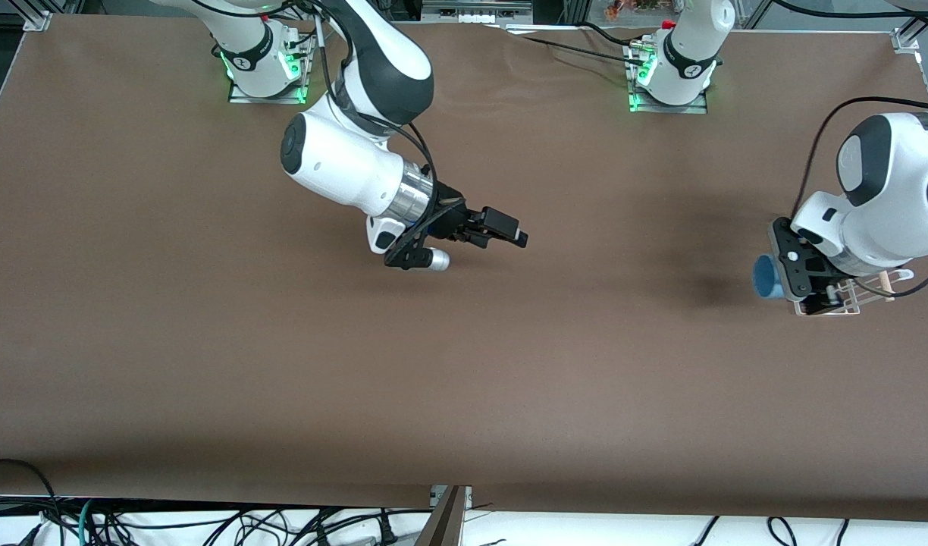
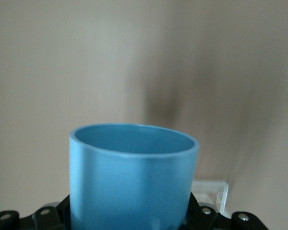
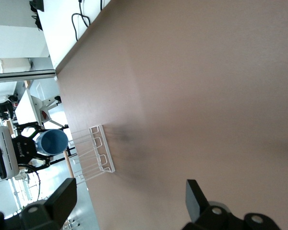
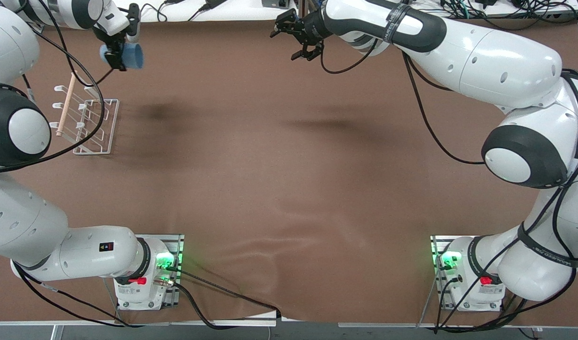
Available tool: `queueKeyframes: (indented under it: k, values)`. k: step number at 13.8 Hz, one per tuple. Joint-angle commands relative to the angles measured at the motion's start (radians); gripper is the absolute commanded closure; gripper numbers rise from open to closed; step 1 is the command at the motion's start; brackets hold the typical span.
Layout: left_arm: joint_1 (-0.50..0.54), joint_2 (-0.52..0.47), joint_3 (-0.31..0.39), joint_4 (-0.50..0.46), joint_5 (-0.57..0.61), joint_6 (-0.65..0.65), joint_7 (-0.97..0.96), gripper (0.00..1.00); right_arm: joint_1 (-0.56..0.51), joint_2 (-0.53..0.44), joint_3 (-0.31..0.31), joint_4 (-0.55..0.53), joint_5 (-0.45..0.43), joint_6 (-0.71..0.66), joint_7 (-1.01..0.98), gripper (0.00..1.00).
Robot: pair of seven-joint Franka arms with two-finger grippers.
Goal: Transfer cup to left arm and place on rack
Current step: 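Open the right gripper while the left gripper carries the cup toward the rack, then lower the cup onto the rack pegs with the left gripper while the right gripper retracts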
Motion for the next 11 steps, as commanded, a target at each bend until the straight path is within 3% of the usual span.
queueKeyframes:
  k: [1, 4, 6, 9, 11]
  values:
    - [0.002, -0.007, -0.007, 0.01, 0.234, -0.014, -0.11, 1.0, -0.001, -0.057, -0.043, -0.041, -0.096, -0.118, -0.013, 0.0]
    - [0.031, 0.004, -0.009, -0.008, 0.589, -0.018, -0.24, 1.0, -0.001, -0.089, -0.089, -0.041, -0.297, -0.264, -0.009, 0.0]
    - [0.045, 0.019, -0.009, -0.034, 0.719, -0.019, -0.253, 1.0, -0.001, -0.114, -0.139, -0.041, -0.397, -0.384, -0.012, 0.0]
    - [0.062, 0.047, -0.009, -0.071, 0.962, -0.022, -0.342, 1.0, -0.001, -0.158, -0.248, -0.039, -0.466, -0.587, -0.091, 0.0]
    - [0.054, 0.067, -0.01, -0.108, 1.082, -0.045, -0.366, 1.0, -0.001, -0.184, -0.377, -0.036, -0.465, -0.748, -0.224, 0.0]
